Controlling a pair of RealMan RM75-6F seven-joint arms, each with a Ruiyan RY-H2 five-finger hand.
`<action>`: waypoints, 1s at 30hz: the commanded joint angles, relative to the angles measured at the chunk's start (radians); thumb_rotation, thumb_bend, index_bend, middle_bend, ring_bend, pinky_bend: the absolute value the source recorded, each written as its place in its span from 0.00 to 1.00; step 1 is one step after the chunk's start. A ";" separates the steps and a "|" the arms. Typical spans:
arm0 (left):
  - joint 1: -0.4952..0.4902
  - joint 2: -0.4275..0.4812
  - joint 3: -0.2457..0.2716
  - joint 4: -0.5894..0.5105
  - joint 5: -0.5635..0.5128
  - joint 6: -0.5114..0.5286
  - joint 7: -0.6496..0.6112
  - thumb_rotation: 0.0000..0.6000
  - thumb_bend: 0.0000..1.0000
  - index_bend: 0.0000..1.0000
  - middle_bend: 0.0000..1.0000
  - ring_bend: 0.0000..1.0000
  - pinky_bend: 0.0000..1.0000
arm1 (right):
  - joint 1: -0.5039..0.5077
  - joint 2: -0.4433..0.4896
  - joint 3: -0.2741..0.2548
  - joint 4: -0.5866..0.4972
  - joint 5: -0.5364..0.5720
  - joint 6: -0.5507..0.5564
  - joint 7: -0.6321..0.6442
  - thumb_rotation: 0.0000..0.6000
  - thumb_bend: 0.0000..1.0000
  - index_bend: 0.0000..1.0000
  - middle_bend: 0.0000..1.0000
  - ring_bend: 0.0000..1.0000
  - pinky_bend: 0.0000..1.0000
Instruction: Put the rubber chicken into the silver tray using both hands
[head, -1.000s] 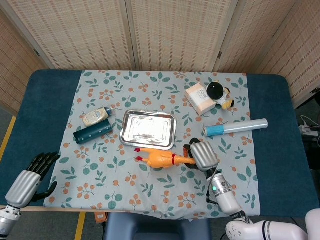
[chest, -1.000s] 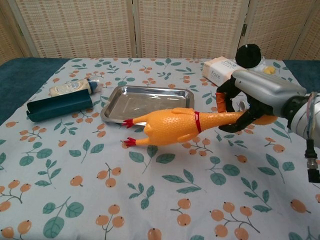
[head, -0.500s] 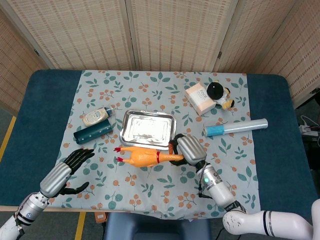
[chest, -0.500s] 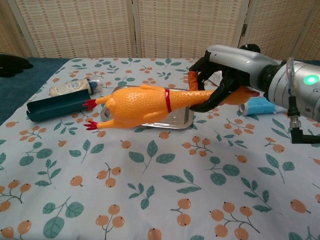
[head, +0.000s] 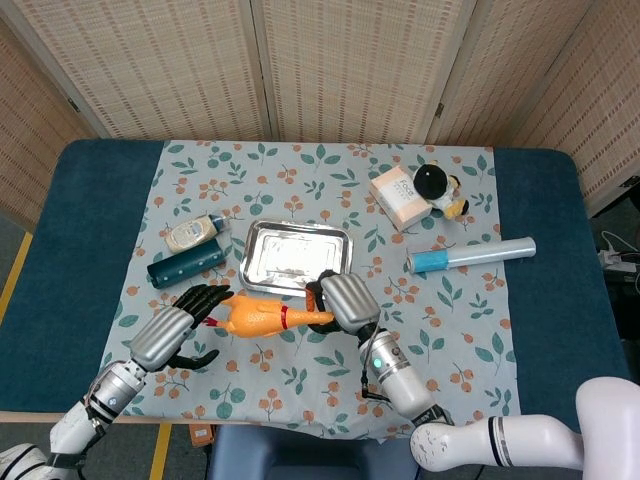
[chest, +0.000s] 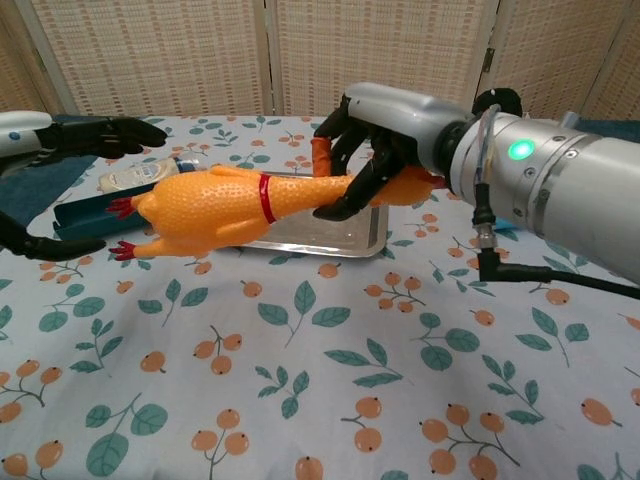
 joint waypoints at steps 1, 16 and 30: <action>-0.037 -0.035 -0.033 0.013 -0.086 -0.065 0.028 1.00 0.32 0.00 0.00 0.00 0.01 | 0.034 -0.031 0.011 -0.011 0.043 0.045 -0.062 1.00 0.39 0.93 0.69 0.88 1.00; -0.090 -0.061 -0.047 0.011 -0.155 -0.144 0.043 1.00 0.33 0.00 0.00 0.00 0.03 | 0.102 -0.091 0.012 0.013 0.089 0.121 -0.165 1.00 0.39 0.93 0.69 0.88 1.00; -0.107 -0.085 -0.050 0.031 -0.206 -0.171 0.026 1.00 0.34 0.26 0.29 0.26 0.38 | 0.106 -0.109 0.029 0.012 0.091 0.142 -0.134 1.00 0.39 0.93 0.69 0.88 1.00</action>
